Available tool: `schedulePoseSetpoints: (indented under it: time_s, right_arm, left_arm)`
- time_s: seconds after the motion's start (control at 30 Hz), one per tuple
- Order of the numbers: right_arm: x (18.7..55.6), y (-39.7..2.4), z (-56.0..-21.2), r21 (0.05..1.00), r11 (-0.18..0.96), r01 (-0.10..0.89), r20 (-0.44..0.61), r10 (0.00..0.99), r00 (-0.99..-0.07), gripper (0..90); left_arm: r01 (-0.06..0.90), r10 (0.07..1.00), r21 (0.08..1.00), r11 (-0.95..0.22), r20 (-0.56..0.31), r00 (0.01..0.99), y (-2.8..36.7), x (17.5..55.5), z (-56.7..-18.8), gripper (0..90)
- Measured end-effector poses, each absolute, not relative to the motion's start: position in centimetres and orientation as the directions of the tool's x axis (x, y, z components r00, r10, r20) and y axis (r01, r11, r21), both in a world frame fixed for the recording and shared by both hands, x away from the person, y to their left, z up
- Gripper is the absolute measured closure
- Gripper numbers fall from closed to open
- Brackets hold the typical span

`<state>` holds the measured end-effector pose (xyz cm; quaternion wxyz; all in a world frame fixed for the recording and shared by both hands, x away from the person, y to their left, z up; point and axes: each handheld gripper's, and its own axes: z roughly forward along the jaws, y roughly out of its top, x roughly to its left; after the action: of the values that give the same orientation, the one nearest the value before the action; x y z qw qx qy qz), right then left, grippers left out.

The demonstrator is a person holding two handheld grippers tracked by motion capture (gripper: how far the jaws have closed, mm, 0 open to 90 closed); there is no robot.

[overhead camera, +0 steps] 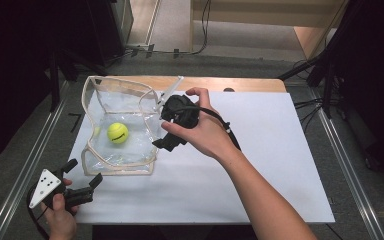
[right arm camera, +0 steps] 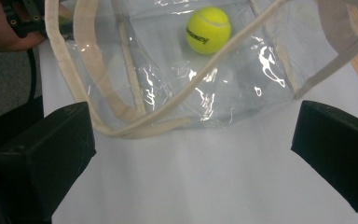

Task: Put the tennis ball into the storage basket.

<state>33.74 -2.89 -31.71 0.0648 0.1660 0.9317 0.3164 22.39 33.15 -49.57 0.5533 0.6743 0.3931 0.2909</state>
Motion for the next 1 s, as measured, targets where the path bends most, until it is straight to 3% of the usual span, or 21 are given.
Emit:
schedulePoseSetpoints:
  time_s: [1.0]
  right_arm:
    - [32.0, -9.5, -37.2, 0.637, 0.701, 0.32, -0.002, 0.417, -0.909, 0.0]
  left_arm:
    - [0.208, 0.852, 0.975, -0.081, -0.04, 0.522, 33.2, 22.4, -49.6, 0.0]
